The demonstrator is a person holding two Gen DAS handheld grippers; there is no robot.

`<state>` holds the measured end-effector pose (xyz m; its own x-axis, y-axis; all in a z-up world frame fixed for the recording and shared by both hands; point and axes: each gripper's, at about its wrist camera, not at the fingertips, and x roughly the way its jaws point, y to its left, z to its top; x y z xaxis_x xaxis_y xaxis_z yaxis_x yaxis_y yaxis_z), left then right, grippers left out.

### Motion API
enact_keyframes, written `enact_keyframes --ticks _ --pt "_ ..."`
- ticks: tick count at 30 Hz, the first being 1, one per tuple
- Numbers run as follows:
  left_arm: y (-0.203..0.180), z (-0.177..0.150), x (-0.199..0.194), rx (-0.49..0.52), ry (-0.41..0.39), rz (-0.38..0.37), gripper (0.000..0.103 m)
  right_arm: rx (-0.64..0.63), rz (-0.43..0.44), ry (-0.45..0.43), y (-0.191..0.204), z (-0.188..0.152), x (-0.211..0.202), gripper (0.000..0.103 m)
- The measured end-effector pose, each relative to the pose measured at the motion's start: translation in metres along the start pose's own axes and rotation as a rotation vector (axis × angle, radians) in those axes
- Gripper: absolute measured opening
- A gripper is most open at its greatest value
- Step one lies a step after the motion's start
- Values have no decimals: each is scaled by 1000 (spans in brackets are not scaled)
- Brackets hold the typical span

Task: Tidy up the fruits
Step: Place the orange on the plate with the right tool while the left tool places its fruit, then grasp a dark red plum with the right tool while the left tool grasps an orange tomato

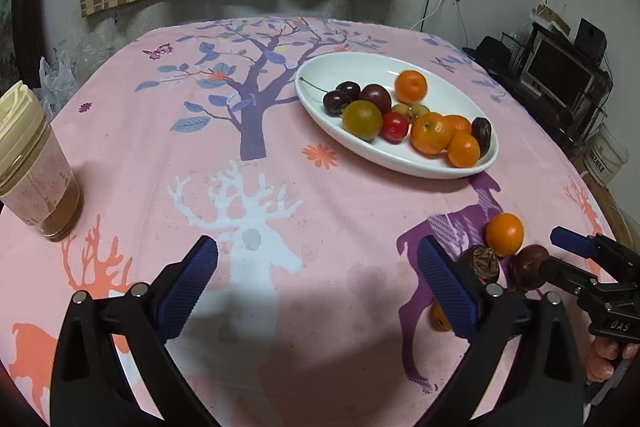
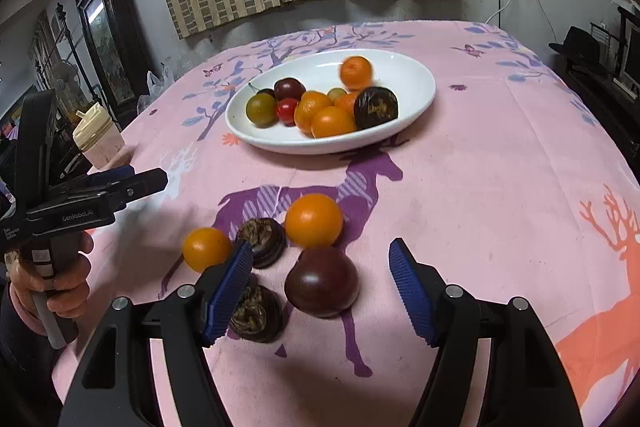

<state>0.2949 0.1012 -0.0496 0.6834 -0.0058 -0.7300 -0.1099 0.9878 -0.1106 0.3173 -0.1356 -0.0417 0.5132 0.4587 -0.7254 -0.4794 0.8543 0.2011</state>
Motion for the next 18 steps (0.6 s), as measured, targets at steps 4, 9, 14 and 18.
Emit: enact_keyframes --ticks 4,9,14,18 --pt "1 1 0 -2 -1 -10 98 29 21 22 -5 -2 3 65" --pt "4 2 0 -20 8 -15 98 27 28 54 -4 -5 7 61" --pt "5 2 -2 -23 2 -19 98 25 28 71 -4 -5 10 54" --pt "2 2 -3 -10 -2 -17 98 25 25 86 -5 -6 13 51"
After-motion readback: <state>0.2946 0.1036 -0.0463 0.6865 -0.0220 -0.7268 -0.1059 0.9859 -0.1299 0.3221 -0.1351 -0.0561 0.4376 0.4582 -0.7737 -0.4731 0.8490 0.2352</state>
